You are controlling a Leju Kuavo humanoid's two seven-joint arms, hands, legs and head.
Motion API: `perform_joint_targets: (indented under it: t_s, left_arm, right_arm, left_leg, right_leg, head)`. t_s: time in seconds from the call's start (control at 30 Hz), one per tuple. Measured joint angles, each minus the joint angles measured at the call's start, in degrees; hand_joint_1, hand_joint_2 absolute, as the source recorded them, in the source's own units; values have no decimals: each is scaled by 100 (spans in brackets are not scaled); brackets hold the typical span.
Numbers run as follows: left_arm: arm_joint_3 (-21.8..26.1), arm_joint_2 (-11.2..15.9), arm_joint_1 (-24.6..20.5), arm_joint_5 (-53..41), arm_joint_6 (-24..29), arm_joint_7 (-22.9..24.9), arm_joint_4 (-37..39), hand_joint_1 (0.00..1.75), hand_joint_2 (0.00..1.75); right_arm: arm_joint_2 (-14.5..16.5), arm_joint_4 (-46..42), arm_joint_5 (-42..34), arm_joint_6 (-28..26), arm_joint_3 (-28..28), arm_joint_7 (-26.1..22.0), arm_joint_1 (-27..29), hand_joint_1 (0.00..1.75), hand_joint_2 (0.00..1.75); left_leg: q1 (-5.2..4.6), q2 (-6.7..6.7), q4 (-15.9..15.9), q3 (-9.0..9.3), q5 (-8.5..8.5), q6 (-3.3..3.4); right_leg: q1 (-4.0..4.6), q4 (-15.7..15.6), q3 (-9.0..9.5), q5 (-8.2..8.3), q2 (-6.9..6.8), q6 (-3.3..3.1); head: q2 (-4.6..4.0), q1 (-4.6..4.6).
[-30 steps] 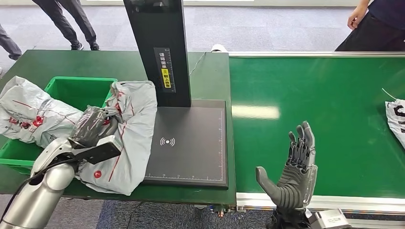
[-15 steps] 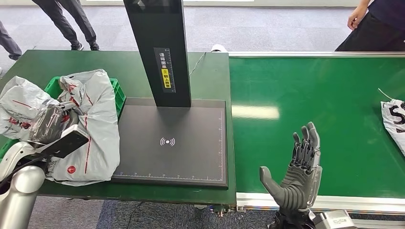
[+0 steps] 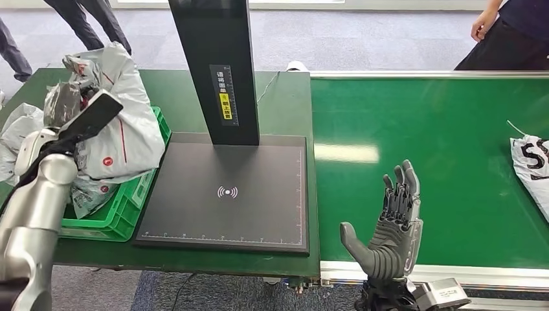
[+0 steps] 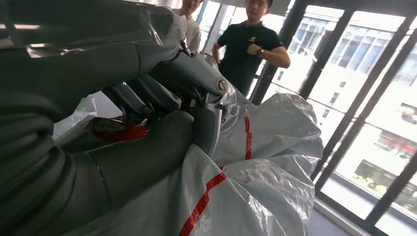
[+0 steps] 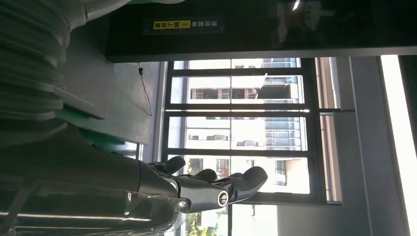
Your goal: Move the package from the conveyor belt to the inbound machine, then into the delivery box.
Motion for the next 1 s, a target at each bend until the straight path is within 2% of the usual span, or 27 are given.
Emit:
perform_joint_targets:
  t_s: [0.17,0.33,0.37,0.4,0.47,0.53,0.77,1.0]
  left_arm:
    - [-49,-5,-862,-27,380,248,1295,174,175]
    - [41,134,-1189,-44,473,209,1967,172,175]
    - [55,150,-1217,-59,478,202,2055,166,175]
    - [67,161,-1234,-75,482,195,2125,154,175]
    - [92,170,-1245,-108,491,189,2231,70,175]
    - [109,170,-1242,-143,522,187,2308,2,175]
    - [175,171,-1053,-209,686,113,2339,0,175]
    - [209,247,-705,-162,605,-14,2020,0,175]
  right_arm:
    - [-27,95,-35,-31,149,54,-111,0,175]
    - [-38,267,-73,-6,221,101,-300,0,175]
    - [-40,300,-77,-1,232,106,-333,0,175]
    - [-42,332,-79,2,244,110,-363,0,175]
    - [-44,391,-84,7,271,114,-416,0,175]
    - [-45,446,-87,8,292,116,-453,0,175]
    - [-63,557,-87,39,348,110,-461,0,175]
    - [-92,612,-98,94,355,66,-457,0,175]
  left_leg:
    - [0,8,0,-8,-1,-1]
    - [0,10,0,-16,-1,-1]
    - [0,10,0,-17,-1,-1]
    - [0,9,0,-18,-1,-1]
    - [0,8,0,-19,-1,-1]
    - [0,8,0,-19,-1,-1]
    - [0,7,0,-20,-2,-1]
    - [0,8,-1,-20,-2,-2]
  right_leg:
    - [0,2,-8,0,7,0]
    - [0,2,-19,-1,9,-1]
    - [0,2,-19,-1,9,-1]
    - [1,2,-18,-2,8,-1]
    - [0,2,-18,-1,8,-1]
    - [0,2,-18,-1,8,-1]
    - [0,2,-19,-1,9,-1]
    - [0,2,-21,-2,9,-1]
  head:
    - [0,-2]
    - [0,-2]
    - [0,-2]
    - [0,-1]
    - [0,-1]
    - [0,-1]
    - [0,-1]
    - [0,-1]
